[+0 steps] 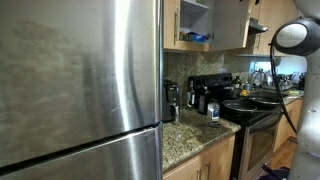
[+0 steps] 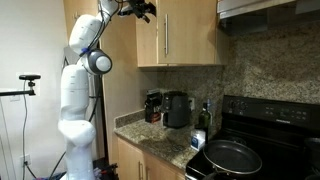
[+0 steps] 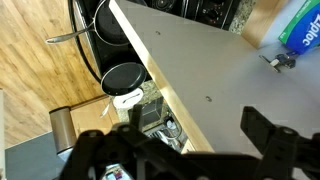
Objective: Put the object in the upper cabinet and close the right upper cabinet door
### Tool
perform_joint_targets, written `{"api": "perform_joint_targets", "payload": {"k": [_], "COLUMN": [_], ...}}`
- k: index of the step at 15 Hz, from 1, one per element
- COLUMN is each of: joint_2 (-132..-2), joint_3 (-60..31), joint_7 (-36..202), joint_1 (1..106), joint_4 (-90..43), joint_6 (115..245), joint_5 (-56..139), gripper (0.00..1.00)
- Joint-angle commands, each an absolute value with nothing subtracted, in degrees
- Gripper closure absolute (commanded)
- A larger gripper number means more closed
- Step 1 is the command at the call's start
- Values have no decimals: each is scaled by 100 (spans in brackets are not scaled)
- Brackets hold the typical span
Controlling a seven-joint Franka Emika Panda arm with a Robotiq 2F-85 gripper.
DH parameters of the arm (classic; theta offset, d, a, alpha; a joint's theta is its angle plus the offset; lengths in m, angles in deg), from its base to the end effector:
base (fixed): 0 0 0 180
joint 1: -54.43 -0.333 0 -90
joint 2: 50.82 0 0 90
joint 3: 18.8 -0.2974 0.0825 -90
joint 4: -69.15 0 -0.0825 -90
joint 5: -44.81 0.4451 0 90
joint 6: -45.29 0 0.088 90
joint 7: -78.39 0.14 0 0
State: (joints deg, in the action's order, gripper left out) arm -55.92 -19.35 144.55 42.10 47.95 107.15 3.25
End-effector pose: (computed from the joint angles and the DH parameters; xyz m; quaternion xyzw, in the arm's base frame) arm 0.3634 -0.0298 1.0131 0.6815 -0.6272 0.3770 0.0085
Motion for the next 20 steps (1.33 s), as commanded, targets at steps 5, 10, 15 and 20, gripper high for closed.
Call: {"api": "perform_joint_targets", "payload": {"k": [5,10,15,20], "joint_2": [-6063,-5660,-6060,-5870], "joint_3": [-1846,-1818,-1871,-1744], "joint_7": [13661,13397,14306,13251], "joint_1": [4052,4097,4113,3955], "joint_4": [5360,5100,5320,4865], "joint_6": [11023,10798,10411,10919], "joint_5": [-157,-238,217,-394], "gripper": [0,0,0,0]}}
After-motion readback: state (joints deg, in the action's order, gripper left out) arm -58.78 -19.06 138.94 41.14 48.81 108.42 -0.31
